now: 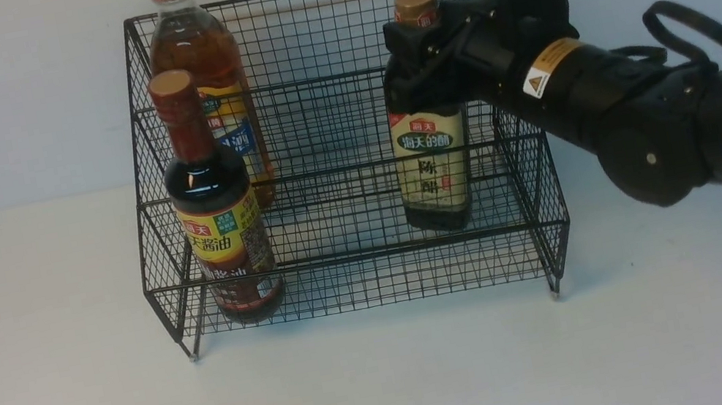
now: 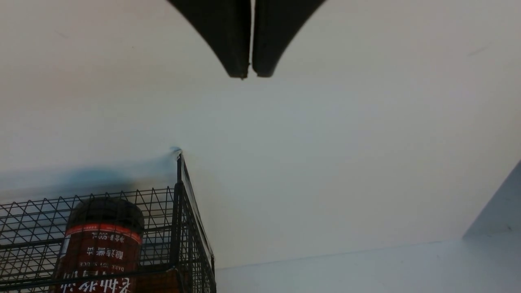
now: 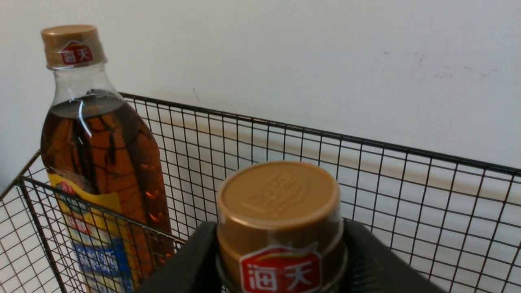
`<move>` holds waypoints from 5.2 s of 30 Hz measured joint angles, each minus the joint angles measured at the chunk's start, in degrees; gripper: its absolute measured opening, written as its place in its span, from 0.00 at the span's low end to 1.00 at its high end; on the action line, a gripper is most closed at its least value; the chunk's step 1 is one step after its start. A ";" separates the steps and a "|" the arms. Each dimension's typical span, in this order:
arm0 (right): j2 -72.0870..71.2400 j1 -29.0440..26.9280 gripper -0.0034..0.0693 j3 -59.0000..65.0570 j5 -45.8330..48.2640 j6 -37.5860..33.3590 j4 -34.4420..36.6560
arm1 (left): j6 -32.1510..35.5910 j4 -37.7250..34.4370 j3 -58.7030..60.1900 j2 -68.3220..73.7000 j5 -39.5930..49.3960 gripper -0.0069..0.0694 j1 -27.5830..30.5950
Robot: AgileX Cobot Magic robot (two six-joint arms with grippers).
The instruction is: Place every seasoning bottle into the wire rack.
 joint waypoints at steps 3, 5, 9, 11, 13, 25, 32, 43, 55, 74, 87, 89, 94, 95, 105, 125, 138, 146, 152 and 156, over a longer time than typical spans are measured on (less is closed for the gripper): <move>0.05 0.00 0.51 0.00 -0.45 0.75 -2.40 | 0.00 0.00 0.00 0.00 0.00 0.08 0.00; 0.11 0.00 0.51 0.00 -0.52 2.24 -4.42 | 0.00 0.00 0.00 0.00 0.00 0.08 0.00; 0.11 -0.05 0.52 0.00 -0.79 7.24 -10.08 | 0.00 0.00 0.00 0.00 0.00 0.08 0.00; 0.11 -0.11 0.52 -0.06 -1.04 10.13 -14.98 | 0.00 0.00 0.00 0.00 0.00 0.08 0.00; 0.11 -0.15 0.52 -0.06 -1.45 11.40 -18.85 | 0.00 0.00 0.00 0.00 0.00 0.08 0.00; 0.11 -1.10 0.52 -0.09 -2.21 14.41 -20.85 | 0.00 0.00 0.00 0.00 0.00 0.08 0.00; 0.11 -1.83 0.52 -0.04 -2.27 15.28 -22.18 | 0.00 0.00 0.00 0.00 0.00 0.08 0.00; 0.58 -3.12 0.52 -0.10 -2.93 15.21 -25.38 | 0.00 0.00 0.00 0.00 0.00 0.08 0.00; 0.77 -3.48 0.53 -0.15 -3.38 15.57 -26.07 | 0.00 0.00 0.00 0.00 0.00 0.08 0.00; -4.95 -3.93 0.81 -1.24 11.48 19.35 -26.37 | 0.00 0.00 0.00 0.00 0.00 0.08 0.00; -23.04 -3.93 0.41 -1.19 44.98 21.51 -19.08 | 0.00 0.00 0.00 0.00 0.00 0.08 0.00; -29.05 -3.93 0.17 -0.81 48.04 19.34 -17.05 | 0.00 0.00 0.00 0.00 0.00 0.08 0.00; -40.15 -3.99 0.04 2.31 48.75 14.08 -13.11 | 0.00 0.00 0.00 0.00 0.00 0.08 0.00; -42.85 -4.21 0.03 3.53 48.41 13.18 -12.07 | 0.00 0.00 0.00 0.00 0.00 0.08 0.00; -68.53 -12.86 0.03 23.92 41.31 8.64 -2.89 | 0.00 0.00 0.00 0.00 0.00 0.08 0.00; -85.12 -16.02 0.03 36.96 38.06 1.92 2.29 | 0.00 0.00 0.00 0.00 0.00 0.08 0.00; -85.12 -16.02 0.03 37.00 38.06 1.86 2.46 | 0.00 0.00 0.00 0.00 0.00 0.08 0.00; -85.12 -16.02 0.03 37.00 38.06 4.33 1.01 | 0.00 0.00 0.00 0.00 0.00 0.08 0.00; -85.12 -16.02 0.03 37.00 38.18 5.58 -1.23 | 0.00 0.00 0.00 0.00 0.00 0.08 0.00; -85.12 -16.02 0.03 37.00 39.37 5.61 -1.37 | 0.00 0.00 0.00 0.00 0.00 0.09 0.00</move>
